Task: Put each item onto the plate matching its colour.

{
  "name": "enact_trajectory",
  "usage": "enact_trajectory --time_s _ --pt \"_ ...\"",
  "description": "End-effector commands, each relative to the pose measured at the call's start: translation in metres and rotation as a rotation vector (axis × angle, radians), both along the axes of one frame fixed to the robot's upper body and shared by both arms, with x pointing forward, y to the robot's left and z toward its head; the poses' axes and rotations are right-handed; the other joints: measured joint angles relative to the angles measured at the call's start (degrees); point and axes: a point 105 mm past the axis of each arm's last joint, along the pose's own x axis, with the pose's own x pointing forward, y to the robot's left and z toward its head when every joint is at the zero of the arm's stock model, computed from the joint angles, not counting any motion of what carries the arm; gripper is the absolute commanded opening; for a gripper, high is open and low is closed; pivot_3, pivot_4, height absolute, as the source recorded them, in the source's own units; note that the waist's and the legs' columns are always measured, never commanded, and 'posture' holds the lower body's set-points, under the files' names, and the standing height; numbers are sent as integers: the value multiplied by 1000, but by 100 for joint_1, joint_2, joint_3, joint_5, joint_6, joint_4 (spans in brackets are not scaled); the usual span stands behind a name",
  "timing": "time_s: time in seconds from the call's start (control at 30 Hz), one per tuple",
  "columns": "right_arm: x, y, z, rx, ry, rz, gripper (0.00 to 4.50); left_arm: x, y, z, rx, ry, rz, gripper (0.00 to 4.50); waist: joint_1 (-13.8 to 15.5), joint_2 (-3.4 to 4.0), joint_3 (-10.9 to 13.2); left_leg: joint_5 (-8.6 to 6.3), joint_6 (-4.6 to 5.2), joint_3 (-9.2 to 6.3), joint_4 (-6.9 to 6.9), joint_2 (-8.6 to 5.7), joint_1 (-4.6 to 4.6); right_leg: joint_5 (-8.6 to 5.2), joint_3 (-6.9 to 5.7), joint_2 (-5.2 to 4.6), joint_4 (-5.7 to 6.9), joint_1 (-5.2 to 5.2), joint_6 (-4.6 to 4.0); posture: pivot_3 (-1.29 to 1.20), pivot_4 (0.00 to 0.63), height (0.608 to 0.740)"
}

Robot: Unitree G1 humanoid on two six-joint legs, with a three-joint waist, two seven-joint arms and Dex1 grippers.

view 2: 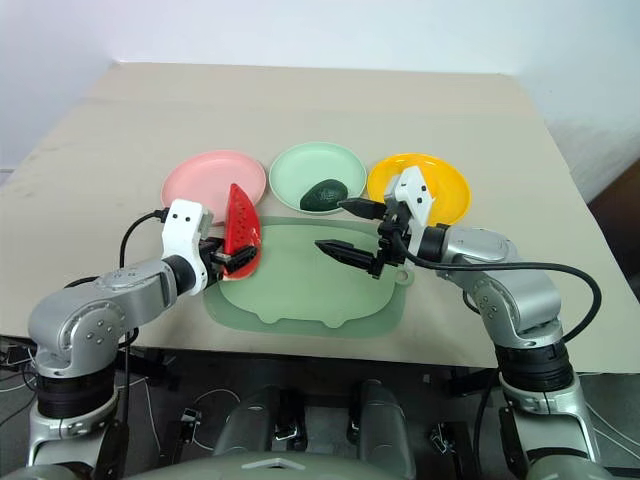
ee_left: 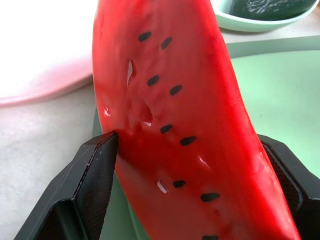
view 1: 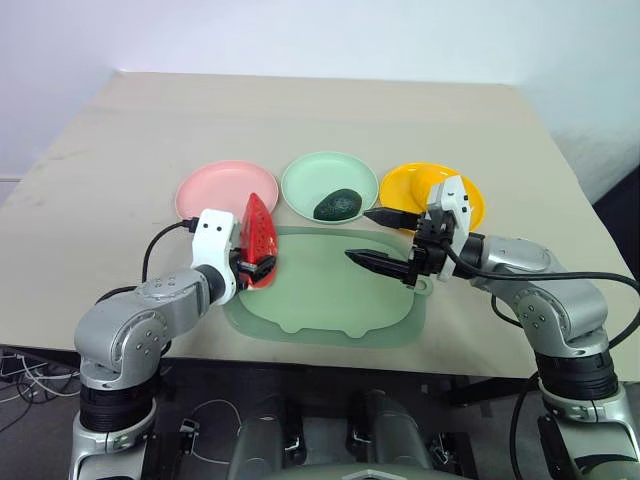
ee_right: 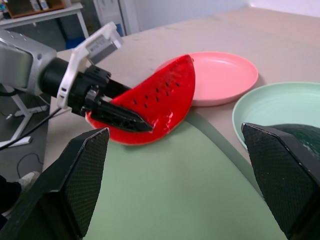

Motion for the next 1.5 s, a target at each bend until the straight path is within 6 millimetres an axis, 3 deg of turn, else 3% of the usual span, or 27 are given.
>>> enact_trajectory --time_s 0.03,0.23,0.33,0.57,0.83,0.93,1.0,1.33,1.5 --pt "0 -2 7 2 -45 -7 4500 4 7 23 6 -91 20 3505 -2 0 0 0 0 0 0 0 0 0 0 0 -1 0 0 0 150 696" --pt "-7 2 11 22 -48 6 4500 34 41 81 -25 -258 130 3505 12 -2 1 0 0 -3 0 0 -3 0 -4 0 -2 0 0 0 150 696" --pt "-10 5 12 21 -53 16 4500 51 56 97 -34 -292 165 3505 4 -1 1 0 0 -3 -1 0 -3 0 -5 1 -6 1 1 0 150 696" --pt "-10 8 11 19 -53 9 4500 87 66 82 -128 -210 189 3505 -5 -3 2 0 1 -1 -4 -1 -3 1 -7 2 -8 1 1 0 150 696" --pt "-11 12 6 11 -57 4 4500 105 56 59 -163 -113 148 3505 -11 -5 3 0 1 -2 -4 -1 -5 1 -8 1 -9 -1 2 0 150 696" --pt "-11 11 6 10 -56 -2 4500 106 56 48 -110 -72 142 4461 -13 -5 3 0 1 -2 -4 0 -4 1 -8 2 -8 -1 2 0 150 696" --pt "-11 10 6 7 -57 -9 4500 106 55 45 -85 -62 135 4488 -14 -5 3 0 1 -2 -4 0 -5 1 -7 2 -8 -2 2 0 150 696" --pt "-11 8 7 5 -60 -22 4500 103 57 64 -47 -137 123 4488 -11 -6 4 0 1 -3 -4 0 -5 1 -7 -1 -9 -2 2 0 150 696" --pt "-11 8 7 10 -58 -24 4500 92 61 87 0 -244 86 4488 -24 -6 4 0 1 -3 -4 0 -5 1 -7 0 -8 -3 1 0 150 696"
